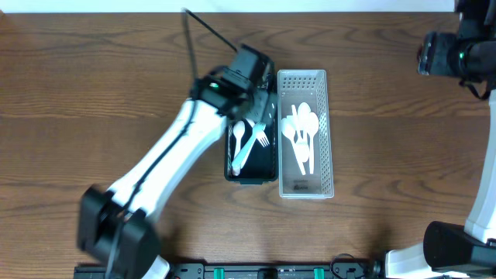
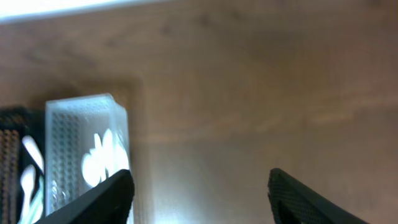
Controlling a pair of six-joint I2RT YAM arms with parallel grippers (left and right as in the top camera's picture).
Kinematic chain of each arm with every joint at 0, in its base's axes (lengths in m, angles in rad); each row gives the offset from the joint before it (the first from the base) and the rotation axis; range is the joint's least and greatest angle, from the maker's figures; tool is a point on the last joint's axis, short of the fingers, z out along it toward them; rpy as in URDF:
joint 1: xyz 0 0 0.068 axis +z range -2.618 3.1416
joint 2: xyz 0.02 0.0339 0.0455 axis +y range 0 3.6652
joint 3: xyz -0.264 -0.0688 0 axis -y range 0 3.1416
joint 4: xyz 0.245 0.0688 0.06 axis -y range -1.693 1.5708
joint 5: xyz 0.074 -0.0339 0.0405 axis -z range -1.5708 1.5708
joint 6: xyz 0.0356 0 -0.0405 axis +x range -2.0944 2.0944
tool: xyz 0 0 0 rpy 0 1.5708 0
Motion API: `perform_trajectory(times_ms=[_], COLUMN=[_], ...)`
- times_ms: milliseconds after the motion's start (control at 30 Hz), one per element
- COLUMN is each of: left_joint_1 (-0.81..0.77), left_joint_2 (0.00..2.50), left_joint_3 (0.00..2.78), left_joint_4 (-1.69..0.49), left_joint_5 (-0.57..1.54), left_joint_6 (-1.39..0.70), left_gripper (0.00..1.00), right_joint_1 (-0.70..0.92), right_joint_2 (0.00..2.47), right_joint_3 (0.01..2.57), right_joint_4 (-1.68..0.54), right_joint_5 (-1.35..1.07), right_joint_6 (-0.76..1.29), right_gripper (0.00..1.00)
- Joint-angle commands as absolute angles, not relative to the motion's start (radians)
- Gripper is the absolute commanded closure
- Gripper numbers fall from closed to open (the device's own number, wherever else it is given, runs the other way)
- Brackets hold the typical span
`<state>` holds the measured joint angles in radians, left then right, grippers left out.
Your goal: Pack container
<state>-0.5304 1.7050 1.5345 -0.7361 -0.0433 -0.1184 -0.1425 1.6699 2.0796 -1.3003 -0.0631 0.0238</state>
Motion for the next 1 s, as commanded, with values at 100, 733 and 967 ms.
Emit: perform_trajectory(times_ms=[100, 733, 967], left_joint_1=[-0.345, 0.038, 0.038], left_joint_2=[1.565, 1.491, 1.308], left_joint_3=[1.575, 1.555, 1.342], left_joint_4=[-0.649, -0.546, -0.467], left_joint_5=[-0.17, -0.138, -0.119], left_joint_6=[-0.086, 0.056, 0.055], left_gripper=[0.02, 0.02, 0.02], right_joint_1=[-0.017, -0.014, -0.101], right_joint_2=[1.674, 1.718, 1.491], right_joint_3=[2.077, 2.051, 1.668], right_joint_4=[-1.039, -0.826, -0.667], right_joint_5=[-0.112, -0.101, -0.101], right_joint_6=[-0.032, -0.091, -0.106], right_gripper=[0.01, 0.01, 0.01])
